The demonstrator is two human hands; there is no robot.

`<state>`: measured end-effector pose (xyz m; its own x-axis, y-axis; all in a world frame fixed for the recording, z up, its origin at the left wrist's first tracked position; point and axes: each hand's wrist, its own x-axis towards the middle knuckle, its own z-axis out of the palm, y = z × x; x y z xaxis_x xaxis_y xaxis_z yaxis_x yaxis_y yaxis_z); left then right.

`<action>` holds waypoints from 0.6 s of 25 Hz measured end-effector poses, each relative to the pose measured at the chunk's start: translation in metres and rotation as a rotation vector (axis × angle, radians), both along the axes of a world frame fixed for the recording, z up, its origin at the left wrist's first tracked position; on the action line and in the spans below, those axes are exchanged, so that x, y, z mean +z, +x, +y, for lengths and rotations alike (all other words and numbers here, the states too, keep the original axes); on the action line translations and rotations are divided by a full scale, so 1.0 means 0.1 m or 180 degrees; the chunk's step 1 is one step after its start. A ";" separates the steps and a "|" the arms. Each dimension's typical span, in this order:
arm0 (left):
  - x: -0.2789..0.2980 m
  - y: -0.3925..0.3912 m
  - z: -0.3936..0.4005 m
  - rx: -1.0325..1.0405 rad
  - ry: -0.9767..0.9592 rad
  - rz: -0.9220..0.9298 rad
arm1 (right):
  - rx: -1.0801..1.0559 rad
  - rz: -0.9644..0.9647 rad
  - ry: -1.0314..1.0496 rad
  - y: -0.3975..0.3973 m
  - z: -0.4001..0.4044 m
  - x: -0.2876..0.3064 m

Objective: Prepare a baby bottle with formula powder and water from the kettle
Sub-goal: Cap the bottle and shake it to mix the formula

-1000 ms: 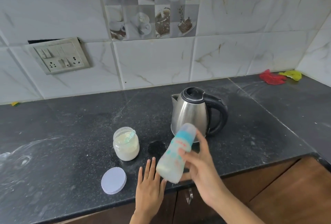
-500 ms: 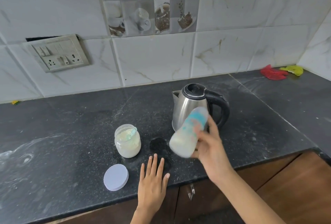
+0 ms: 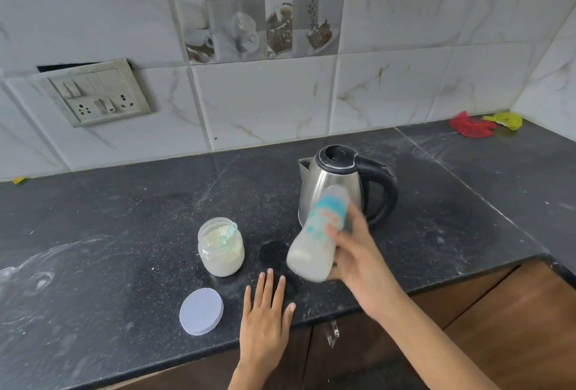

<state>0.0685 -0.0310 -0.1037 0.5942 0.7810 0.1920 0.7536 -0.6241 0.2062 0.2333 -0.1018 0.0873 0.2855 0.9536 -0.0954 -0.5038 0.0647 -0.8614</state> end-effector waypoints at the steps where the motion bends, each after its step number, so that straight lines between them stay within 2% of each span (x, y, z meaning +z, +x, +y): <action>1: -0.01 -0.02 0.00 -0.0093 0.0047 -0.0001 | 0.0300 -0.0237 -0.0102 -0.09 -0.05 -0.03; 3: -0.01 -0.03 -0.01 -0.0103 0.0141 -0.0029 | 0.0338 -0.0346 -0.0106 -0.13 -0.08 -0.02; 6: 0.02 0.03 -0.01 0.0136 0.0020 -0.0031 | -0.0548 0.0411 0.0121 0.12 0.07 0.05; 7: 0.00 0.03 -0.01 0.0138 -0.0005 -0.0029 | -0.0583 0.0421 0.0101 0.11 0.07 0.07; 11: -0.14 -0.05 0.01 -0.0177 0.0200 0.0116 | 0.0393 -0.0288 -0.0277 -0.25 -0.12 -0.01; 12: -0.12 -0.05 0.01 -0.0142 0.0180 0.0116 | 0.0305 -0.0252 -0.0238 -0.20 -0.10 -0.02; 15: -0.02 0.01 -0.01 0.0118 -0.0024 0.0021 | -0.0822 0.0233 -0.0120 0.10 0.08 0.07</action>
